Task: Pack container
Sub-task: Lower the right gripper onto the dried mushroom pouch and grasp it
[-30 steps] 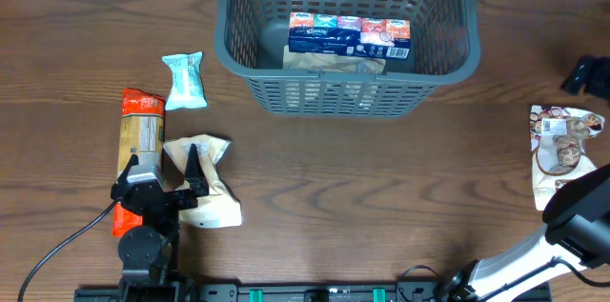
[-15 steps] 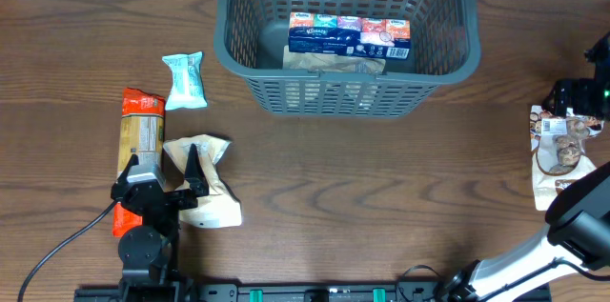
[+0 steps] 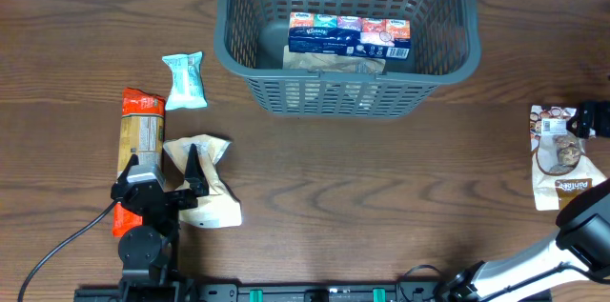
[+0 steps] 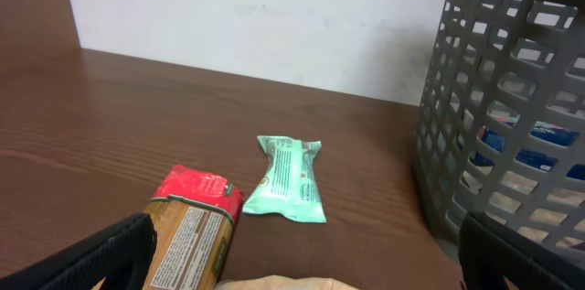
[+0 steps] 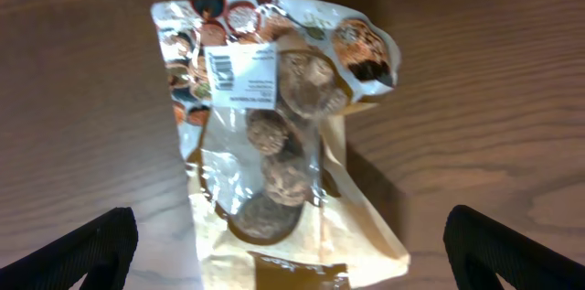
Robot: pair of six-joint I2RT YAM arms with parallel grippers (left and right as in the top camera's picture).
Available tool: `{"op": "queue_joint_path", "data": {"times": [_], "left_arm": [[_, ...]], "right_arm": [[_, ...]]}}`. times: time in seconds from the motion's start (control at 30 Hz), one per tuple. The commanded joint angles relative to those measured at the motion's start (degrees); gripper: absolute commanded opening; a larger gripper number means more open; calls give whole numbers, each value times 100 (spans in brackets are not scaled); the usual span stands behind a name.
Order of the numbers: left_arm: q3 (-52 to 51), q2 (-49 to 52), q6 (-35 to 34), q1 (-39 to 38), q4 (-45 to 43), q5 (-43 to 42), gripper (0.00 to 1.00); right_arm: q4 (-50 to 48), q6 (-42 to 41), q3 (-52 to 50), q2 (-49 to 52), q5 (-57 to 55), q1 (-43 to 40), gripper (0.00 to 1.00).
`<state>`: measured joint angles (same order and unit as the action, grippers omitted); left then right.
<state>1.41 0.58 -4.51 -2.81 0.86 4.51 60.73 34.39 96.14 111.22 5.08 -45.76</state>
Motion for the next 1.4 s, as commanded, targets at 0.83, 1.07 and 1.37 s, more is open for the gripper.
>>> {"op": "queue_joint_path", "data": {"times": [0.83,1.07,1.37], "left_arm": [[-101,-46,-52,-28,15,70,99],[-101,-46,-52,-28,15,70,99],[-101,-46,-55,-28,15,70,99]], "right_arm": [[-1043,407,-1276,516,140,-103,99],[-1399,409,-1690,516,273,-103,99],[-1663,400,-2065,516,468,-37,97]]}}
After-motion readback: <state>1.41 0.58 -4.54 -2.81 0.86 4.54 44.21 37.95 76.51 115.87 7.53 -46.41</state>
